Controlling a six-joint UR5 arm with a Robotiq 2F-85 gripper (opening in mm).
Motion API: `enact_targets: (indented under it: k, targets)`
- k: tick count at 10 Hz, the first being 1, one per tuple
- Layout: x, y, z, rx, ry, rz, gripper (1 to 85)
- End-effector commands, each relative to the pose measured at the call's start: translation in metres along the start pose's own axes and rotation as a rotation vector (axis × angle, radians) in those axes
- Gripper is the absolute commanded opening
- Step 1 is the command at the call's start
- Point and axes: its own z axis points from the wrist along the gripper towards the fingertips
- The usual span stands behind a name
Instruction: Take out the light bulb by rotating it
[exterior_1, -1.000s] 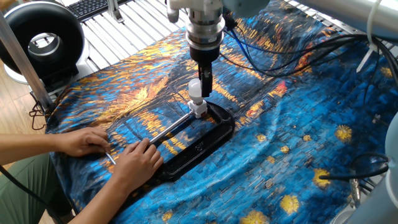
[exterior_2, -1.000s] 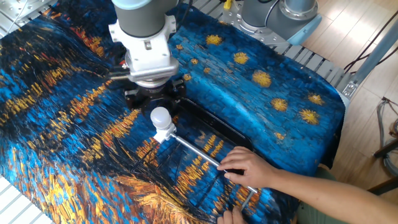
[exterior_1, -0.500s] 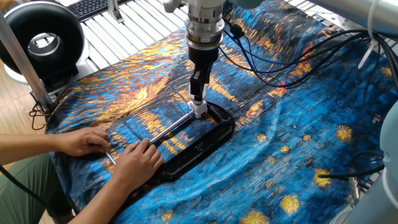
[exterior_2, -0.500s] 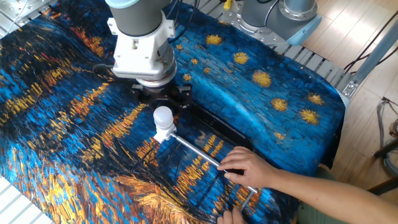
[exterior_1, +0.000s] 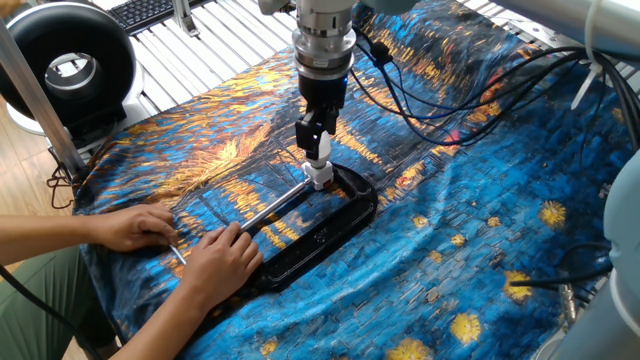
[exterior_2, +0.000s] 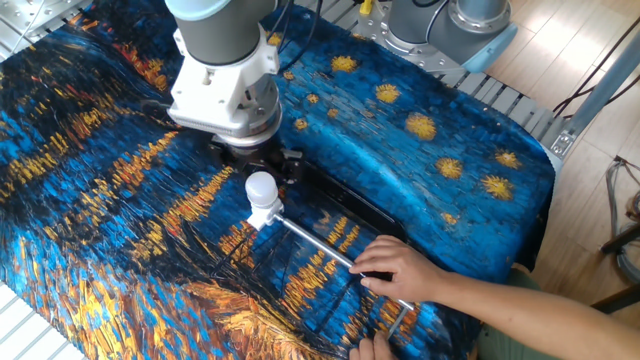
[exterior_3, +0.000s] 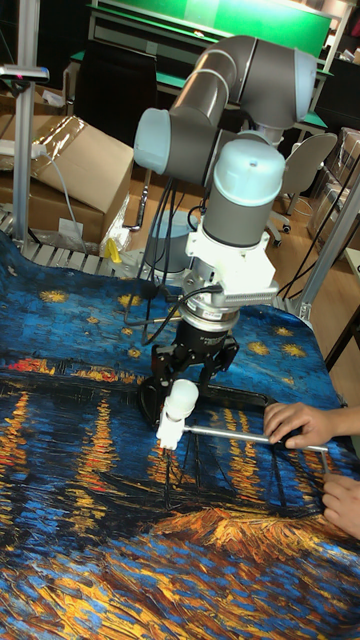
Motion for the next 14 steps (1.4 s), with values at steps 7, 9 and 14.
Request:
enact_targets:
  k: [7,9,14]
  targets:
    - [-0.0053,0.0006,0.0030,-0.006,-0.002,0.147,50.0]
    - [-0.0053,0.0025,0.0028,-0.014,-0.003,0.176,41.7]
    - [-0.0020,-0.0052,0.0023,0.021,0.007,0.104,23.7]
